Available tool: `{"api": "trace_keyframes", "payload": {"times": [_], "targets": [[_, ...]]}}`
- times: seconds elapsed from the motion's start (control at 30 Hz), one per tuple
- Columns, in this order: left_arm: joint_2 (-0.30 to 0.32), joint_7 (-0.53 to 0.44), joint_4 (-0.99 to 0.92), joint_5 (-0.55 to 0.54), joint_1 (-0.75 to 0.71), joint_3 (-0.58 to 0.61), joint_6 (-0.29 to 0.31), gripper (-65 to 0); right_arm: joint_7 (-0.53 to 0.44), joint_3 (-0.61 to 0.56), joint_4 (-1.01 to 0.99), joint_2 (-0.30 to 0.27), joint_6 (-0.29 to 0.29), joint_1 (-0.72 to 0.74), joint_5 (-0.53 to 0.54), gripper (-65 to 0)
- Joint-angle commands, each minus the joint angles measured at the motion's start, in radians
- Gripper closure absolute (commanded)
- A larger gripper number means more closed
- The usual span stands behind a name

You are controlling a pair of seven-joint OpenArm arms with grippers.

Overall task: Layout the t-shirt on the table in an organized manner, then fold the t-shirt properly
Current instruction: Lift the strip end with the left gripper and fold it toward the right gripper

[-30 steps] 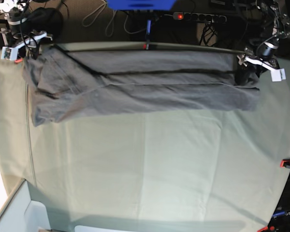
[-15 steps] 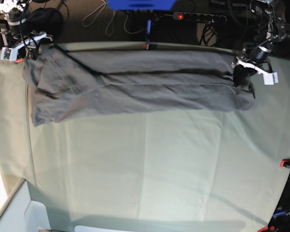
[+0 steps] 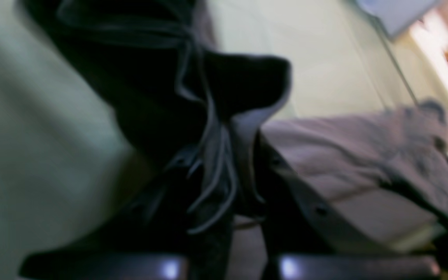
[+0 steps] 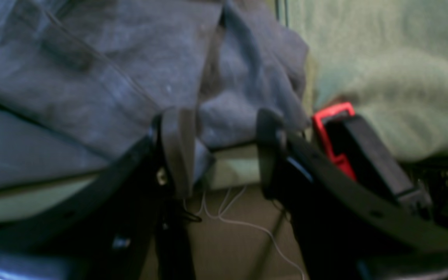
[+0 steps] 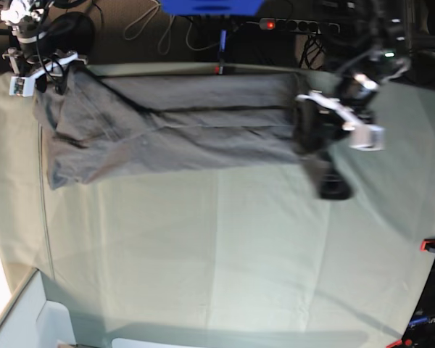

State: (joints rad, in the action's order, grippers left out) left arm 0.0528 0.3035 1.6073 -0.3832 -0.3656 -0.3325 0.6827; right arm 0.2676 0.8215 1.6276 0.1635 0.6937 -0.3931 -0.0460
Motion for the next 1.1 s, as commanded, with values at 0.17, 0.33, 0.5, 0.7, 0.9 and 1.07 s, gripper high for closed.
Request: {"api": "trace_keyframes", "payload": {"times": [0.17, 0.33, 0.5, 0.7, 0.9, 1.07], "targets": [[-0.112, -0.023, 0.017, 0.171, 0.007, 0.23, 0.015, 0.0, -0.018, 0.008, 0.016, -0.006, 0.004, 0.0, 0.013, -26.7], [-0.179, -0.023, -0.043, 0.316, 0.032, 0.338, 0.015, 0.0, -0.018, 0.008, 0.021, -0.006, 0.004, 0.0, 0.013, -26.7], [-0.196, -0.023, -0.124, 0.356, 0.072, 0.372, 0.015, 0.0, -0.018, 0.009, 0.021, -0.006, 0.004, -0.004, 0.013, -26.5], [-0.189, -0.025, -0.117, 0.349, 0.073, 0.37, 0.015, 0.0, -0.02, 0.009, 0.021, -0.006, 0.004, -0.007, 0.013, -26.5], [-0.187, -0.023, -0.075, 0.355, 0.078, 0.367, 0.015, 0.0, -0.018, 0.009, 0.021, -0.006, 0.004, -0.004, 0.013, -26.4], [-0.187, -0.014, -0.135, 0.356, 0.107, 0.416, 0.015, -0.1, -0.018, 0.009, 0.021, -0.006, 0.004, -0.002, 0.013, -26.6]]}}
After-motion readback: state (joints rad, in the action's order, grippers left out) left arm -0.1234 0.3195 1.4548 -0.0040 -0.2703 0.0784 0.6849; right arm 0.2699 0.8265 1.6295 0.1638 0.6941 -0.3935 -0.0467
